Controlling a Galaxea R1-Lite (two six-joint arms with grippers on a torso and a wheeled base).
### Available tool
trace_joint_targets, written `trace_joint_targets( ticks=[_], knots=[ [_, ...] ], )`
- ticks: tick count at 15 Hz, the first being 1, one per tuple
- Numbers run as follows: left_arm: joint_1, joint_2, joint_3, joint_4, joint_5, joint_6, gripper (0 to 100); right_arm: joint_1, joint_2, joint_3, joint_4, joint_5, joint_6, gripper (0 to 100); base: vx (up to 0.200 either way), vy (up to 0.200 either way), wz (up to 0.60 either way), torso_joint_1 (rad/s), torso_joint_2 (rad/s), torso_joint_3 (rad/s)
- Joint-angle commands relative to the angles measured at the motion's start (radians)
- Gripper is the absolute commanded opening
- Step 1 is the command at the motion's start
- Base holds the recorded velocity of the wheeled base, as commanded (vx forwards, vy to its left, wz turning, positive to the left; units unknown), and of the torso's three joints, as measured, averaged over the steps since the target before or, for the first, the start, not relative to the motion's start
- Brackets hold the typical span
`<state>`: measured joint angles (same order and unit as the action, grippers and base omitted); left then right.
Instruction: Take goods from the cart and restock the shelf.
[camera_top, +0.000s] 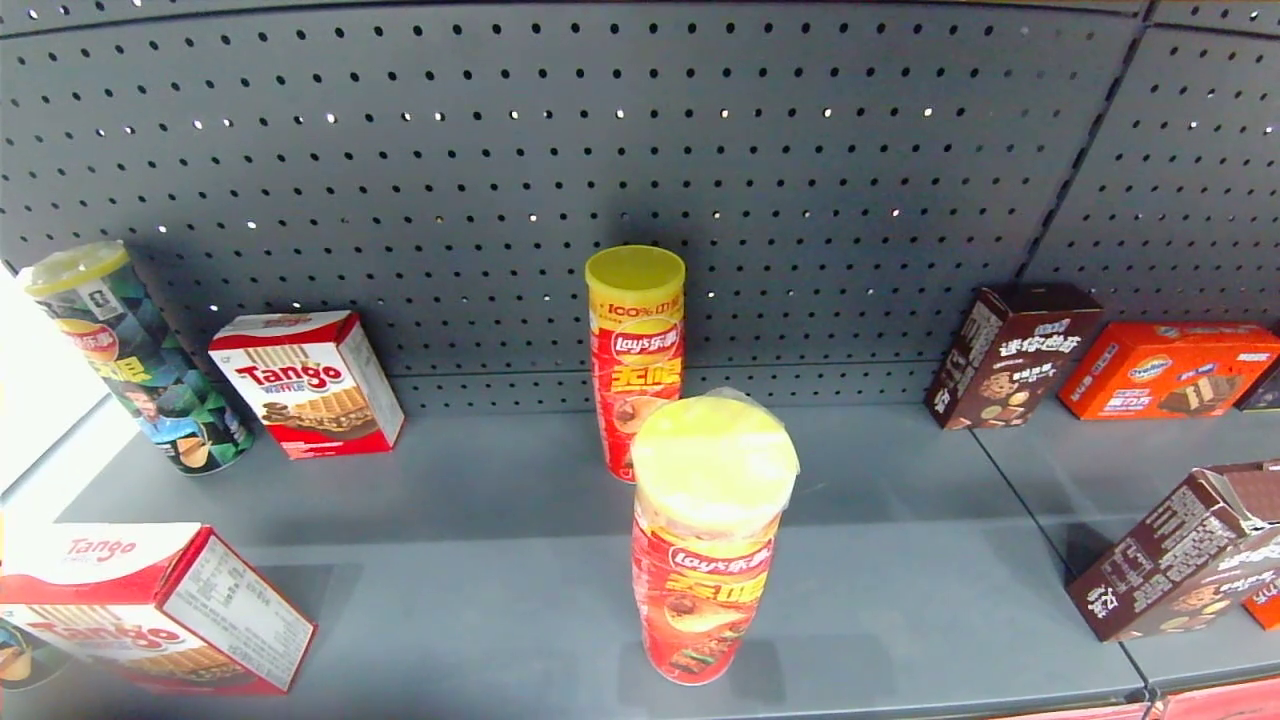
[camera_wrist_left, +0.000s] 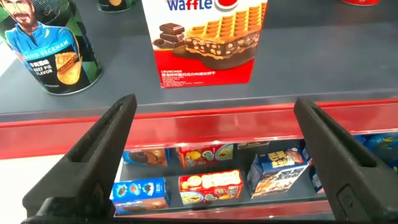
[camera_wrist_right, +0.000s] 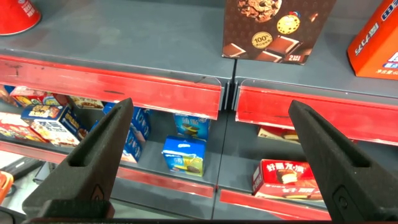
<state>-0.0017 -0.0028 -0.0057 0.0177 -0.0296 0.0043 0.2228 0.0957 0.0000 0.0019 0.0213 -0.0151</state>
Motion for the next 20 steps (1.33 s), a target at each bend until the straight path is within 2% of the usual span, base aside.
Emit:
trace_joint_targets(
  ticks=[1, 3, 5, 20],
  knots=[
    [0.000, 0.003, 0.000, -0.001, 0.000, 0.000, 100, -0.065, 0.002, 0.000, 0.001, 0.000, 0.000, 100, 0.000, 0.000, 0.00, 0.000, 0.00, 0.000],
    [0.000, 0.003, 0.000, -0.001, -0.001, 0.002, 100, -0.270, -0.010, 0.000, 0.001, 0.000, 0.000, 100, 0.000, 0.000, 0.00, 0.000, 0.00, 0.000],
    [0.000, 0.003, 0.000, -0.001, 0.002, -0.003, 100, -0.232, -0.096, 0.000, -0.002, 0.000, 0.000, 100, 0.000, 0.000, 0.00, 0.000, 0.00, 0.000],
    [0.000, 0.003, 0.001, -0.002, -0.006, 0.003, 100, -0.237, -0.093, 0.000, 0.000, 0.002, 0.000, 100, -0.013, 0.000, 0.00, 0.000, 0.00, 0.000]
  ],
)
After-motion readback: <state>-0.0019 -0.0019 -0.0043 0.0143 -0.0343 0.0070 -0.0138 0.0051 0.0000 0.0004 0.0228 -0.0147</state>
